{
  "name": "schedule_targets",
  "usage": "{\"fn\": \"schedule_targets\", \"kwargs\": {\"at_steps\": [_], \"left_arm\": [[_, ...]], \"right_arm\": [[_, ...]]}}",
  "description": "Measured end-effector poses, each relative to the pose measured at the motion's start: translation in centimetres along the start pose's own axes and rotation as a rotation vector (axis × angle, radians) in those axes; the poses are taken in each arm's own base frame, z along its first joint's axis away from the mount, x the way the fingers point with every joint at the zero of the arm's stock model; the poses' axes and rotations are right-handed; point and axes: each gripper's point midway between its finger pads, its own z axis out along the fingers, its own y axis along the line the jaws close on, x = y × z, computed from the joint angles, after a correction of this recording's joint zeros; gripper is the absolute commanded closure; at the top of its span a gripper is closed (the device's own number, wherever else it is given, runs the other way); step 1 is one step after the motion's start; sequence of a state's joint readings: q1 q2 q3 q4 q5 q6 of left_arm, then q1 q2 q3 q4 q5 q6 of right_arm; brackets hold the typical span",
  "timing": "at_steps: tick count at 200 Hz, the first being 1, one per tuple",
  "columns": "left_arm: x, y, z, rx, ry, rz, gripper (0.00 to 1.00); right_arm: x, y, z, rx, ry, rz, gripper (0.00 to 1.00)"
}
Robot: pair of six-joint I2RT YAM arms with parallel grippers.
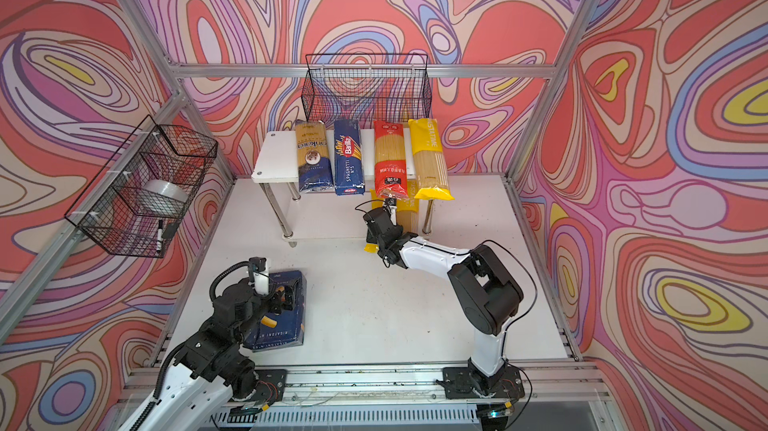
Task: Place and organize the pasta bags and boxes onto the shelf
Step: 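Stand the PASTATIME bag upright beside the other one at the shelf's lower tier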
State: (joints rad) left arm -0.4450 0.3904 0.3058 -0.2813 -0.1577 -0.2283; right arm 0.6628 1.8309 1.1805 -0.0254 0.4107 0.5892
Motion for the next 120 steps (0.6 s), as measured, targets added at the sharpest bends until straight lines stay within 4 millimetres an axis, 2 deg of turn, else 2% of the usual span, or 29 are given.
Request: {"fn": "schedule_targets", "kwargs": {"at_steps": [120], "left_arm": [[0.3, 0.0, 0.2, -0.003, 0.013, 0.003, 0.0]], "right_arm": [[-1.0, 0.0, 1.6, -0.011, -0.026, 0.038, 0.99]]}}
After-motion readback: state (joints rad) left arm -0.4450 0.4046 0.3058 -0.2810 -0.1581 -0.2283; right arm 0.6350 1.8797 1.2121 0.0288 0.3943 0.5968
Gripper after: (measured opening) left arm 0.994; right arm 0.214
